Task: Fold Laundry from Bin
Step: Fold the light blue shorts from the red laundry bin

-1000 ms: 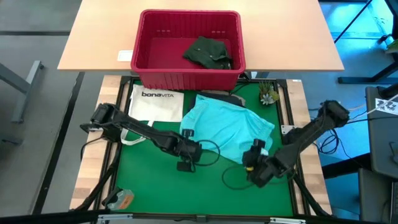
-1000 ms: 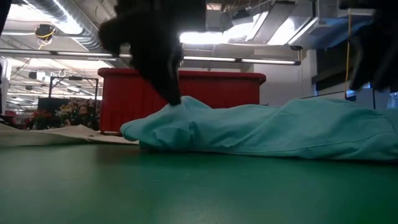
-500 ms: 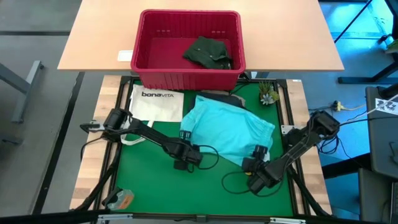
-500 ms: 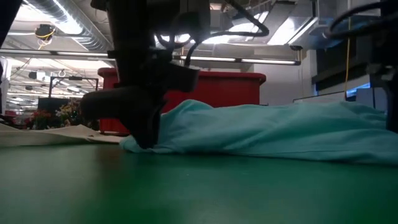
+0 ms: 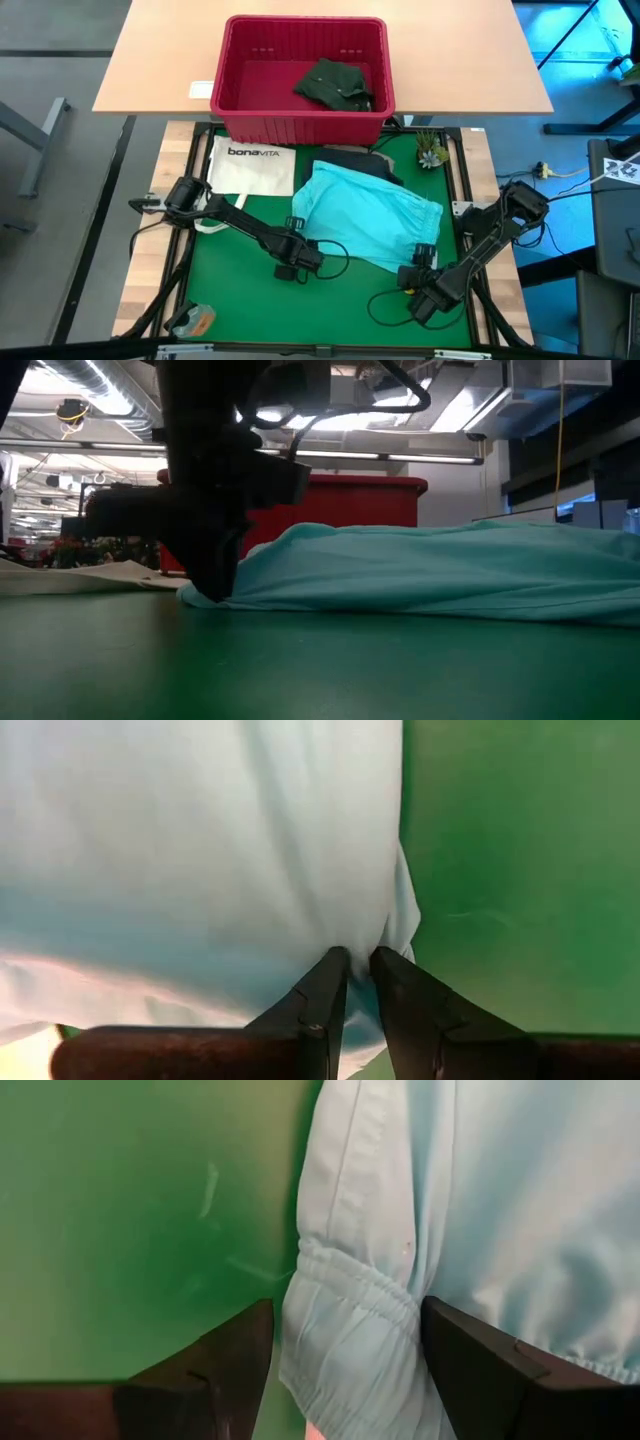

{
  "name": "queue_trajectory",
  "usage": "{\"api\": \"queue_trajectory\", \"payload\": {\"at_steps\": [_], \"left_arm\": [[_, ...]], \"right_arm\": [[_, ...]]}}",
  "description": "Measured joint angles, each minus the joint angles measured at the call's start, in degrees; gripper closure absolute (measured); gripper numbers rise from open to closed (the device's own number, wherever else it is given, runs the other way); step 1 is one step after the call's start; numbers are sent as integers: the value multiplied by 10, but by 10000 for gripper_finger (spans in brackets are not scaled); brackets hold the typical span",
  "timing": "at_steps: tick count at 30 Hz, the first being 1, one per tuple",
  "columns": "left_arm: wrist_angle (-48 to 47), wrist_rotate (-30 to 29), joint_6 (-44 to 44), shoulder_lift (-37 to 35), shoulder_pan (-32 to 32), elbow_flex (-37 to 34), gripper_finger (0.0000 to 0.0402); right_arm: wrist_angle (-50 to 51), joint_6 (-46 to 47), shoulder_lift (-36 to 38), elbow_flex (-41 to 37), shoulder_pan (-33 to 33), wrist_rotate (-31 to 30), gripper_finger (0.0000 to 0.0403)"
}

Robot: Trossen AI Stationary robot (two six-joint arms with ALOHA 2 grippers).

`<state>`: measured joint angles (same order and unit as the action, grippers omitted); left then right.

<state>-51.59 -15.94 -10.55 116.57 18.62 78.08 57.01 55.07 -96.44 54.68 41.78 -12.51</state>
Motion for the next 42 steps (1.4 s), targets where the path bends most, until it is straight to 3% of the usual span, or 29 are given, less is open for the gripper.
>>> {"api": "queue_trajectory", "payload": {"at_steps": [7,21,26,32,42], "left_arm": [[0,-1,-4,-2,17,0,347],[-97,4,-28,-3,21,75,347],[-97,2,-39,-3,20,76,342],[-89,1,-76,-3,20,76,305],[-21,1,-81,-3,19,67,189]], "right_arm": [[0,1,0,0,2,10,155],[76,-2,18,58,2,-45,155],[58,-2,18,72,2,-68,155],[26,-21,18,73,2,-75,155],[27,-29,18,73,2,-74,155]]}}
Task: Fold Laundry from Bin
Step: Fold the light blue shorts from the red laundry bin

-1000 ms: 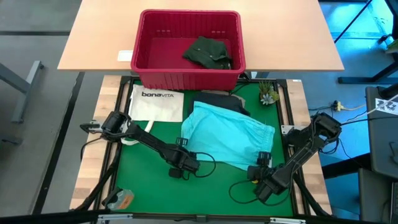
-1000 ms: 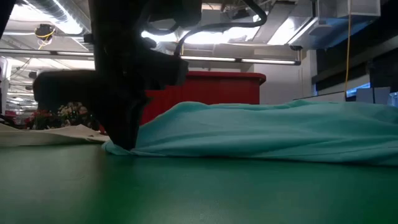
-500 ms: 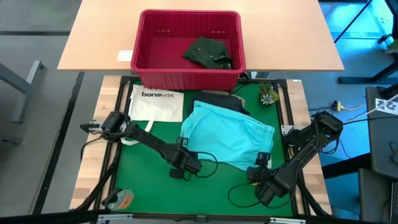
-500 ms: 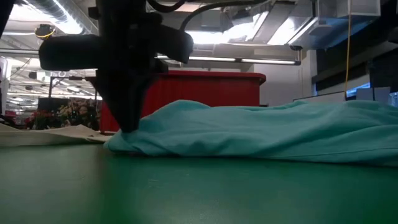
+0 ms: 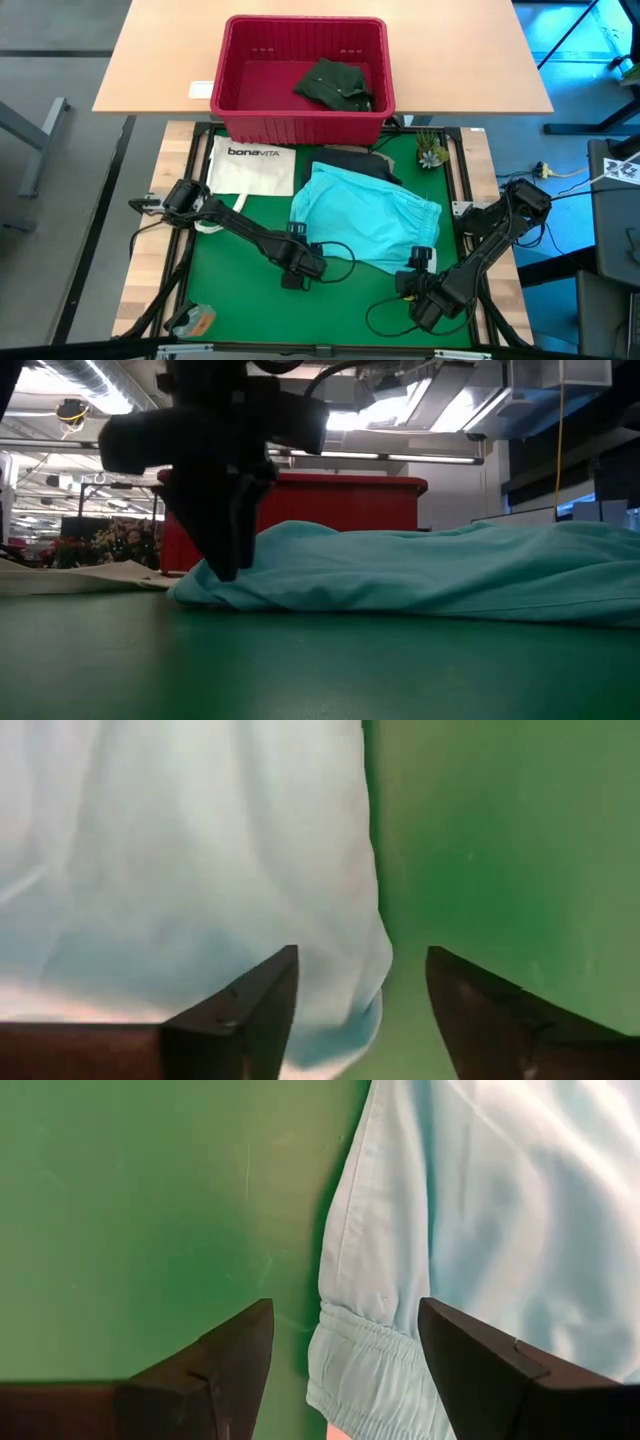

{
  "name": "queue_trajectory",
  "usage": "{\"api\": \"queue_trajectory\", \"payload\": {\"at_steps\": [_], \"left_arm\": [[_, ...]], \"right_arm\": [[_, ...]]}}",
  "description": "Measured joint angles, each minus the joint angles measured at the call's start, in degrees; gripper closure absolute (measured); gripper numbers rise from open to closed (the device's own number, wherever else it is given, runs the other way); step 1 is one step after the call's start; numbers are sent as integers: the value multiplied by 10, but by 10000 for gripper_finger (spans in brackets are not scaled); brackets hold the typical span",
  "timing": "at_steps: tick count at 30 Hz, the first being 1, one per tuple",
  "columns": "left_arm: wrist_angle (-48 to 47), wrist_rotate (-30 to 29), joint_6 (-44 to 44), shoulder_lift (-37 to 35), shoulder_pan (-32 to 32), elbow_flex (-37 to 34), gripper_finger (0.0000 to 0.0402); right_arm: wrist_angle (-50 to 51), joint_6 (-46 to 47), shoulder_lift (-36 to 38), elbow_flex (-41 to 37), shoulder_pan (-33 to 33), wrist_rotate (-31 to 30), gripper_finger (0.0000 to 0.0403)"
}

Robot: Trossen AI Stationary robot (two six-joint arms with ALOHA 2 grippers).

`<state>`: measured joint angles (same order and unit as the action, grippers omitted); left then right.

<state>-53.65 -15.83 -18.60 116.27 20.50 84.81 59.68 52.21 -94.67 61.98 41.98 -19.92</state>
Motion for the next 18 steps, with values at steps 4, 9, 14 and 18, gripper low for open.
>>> {"api": "queue_trajectory", "payload": {"at_steps": [4,9,14,18], "left_arm": [[24,-15,10,0,-8,-28,159],[43,-14,10,-1,-30,-59,149],[69,6,13,-5,-57,-77,151],[73,46,12,-4,-76,-78,175]], "right_arm": [[0,0,0,0,0,0,155],[0,-1,0,0,0,0,155],[0,-1,0,0,0,0,155],[-1,-1,-1,0,0,0,155]]}}
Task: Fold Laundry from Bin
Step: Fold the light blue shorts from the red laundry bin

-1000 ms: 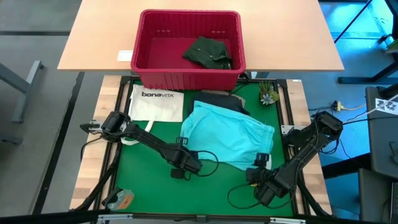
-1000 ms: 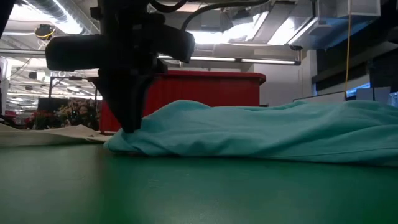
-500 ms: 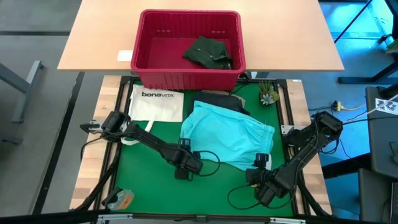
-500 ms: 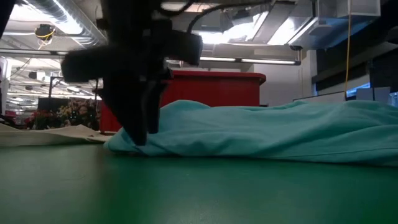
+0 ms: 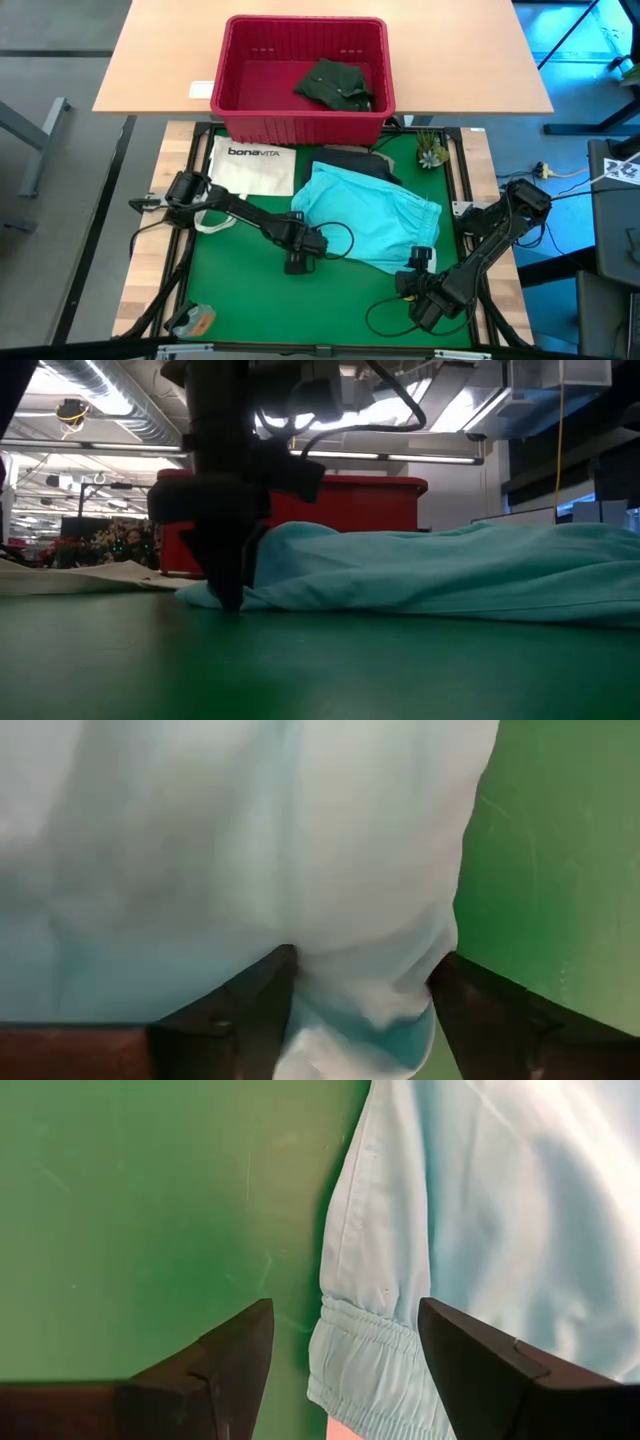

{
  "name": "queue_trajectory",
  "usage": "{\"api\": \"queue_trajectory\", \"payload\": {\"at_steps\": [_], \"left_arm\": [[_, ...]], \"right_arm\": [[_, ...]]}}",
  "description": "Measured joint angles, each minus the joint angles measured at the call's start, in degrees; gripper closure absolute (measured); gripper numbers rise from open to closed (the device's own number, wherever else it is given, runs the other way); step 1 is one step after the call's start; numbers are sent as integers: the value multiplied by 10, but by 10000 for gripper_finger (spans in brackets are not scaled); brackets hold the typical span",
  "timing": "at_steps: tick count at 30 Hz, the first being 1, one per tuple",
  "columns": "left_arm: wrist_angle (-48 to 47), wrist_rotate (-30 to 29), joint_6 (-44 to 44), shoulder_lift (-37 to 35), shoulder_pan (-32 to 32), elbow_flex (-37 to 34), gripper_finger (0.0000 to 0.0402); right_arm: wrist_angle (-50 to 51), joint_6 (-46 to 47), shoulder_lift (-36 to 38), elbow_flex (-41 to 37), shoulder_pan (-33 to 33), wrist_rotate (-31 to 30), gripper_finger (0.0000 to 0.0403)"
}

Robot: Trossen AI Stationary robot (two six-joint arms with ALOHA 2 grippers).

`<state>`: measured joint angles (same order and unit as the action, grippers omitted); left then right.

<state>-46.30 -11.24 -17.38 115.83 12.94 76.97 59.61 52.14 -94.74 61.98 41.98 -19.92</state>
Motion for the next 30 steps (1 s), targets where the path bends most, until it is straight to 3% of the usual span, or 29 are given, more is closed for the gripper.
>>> {"api": "queue_trajectory", "payload": {"at_steps": [13,30], "left_arm": [[-22,10,0,5,-8,23,391],[-105,93,-41,6,64,170,399]], "right_arm": [[0,0,0,0,0,-1,155],[6,-14,0,0,0,17,155]]}}
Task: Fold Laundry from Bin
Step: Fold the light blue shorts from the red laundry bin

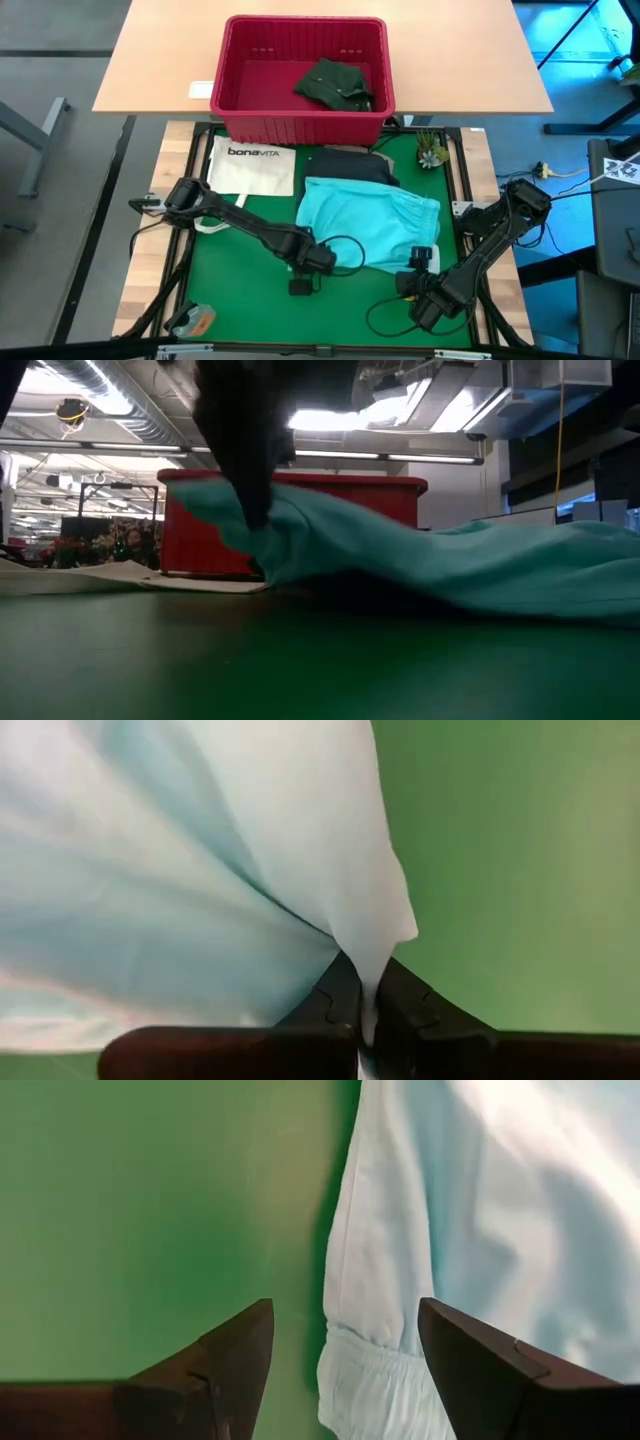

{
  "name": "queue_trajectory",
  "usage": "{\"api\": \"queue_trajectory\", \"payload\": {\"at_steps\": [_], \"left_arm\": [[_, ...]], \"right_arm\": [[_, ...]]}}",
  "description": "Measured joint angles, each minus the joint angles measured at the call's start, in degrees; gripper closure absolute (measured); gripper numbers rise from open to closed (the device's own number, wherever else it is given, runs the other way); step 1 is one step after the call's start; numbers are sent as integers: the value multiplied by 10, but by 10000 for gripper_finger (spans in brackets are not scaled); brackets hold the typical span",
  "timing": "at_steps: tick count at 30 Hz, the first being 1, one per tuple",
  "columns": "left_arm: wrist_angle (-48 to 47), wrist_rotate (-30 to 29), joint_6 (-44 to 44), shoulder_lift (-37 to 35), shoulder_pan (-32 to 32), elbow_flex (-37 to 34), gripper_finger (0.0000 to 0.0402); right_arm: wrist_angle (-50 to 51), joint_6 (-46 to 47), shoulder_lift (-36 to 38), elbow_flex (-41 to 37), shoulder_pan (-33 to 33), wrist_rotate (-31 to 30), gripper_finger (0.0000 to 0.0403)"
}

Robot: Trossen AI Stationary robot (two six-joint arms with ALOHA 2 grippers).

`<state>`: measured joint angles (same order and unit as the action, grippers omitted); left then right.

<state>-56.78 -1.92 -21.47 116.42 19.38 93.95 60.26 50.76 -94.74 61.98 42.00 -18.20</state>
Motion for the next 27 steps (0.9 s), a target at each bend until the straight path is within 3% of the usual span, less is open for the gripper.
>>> {"api": "queue_trajectory", "payload": {"at_steps": [5,14,22,27], "left_arm": [[-22,7,-24,0,40,24,399],[-7,72,-89,-1,101,28,399],[87,100,-146,-1,147,28,388],[157,69,-159,-1,163,28,385]], "right_arm": [[2,-16,0,0,0,20,155],[0,-41,0,0,0,43,155],[-3,-47,0,0,0,71,155],[-1,-48,0,0,0,86,155]]}}
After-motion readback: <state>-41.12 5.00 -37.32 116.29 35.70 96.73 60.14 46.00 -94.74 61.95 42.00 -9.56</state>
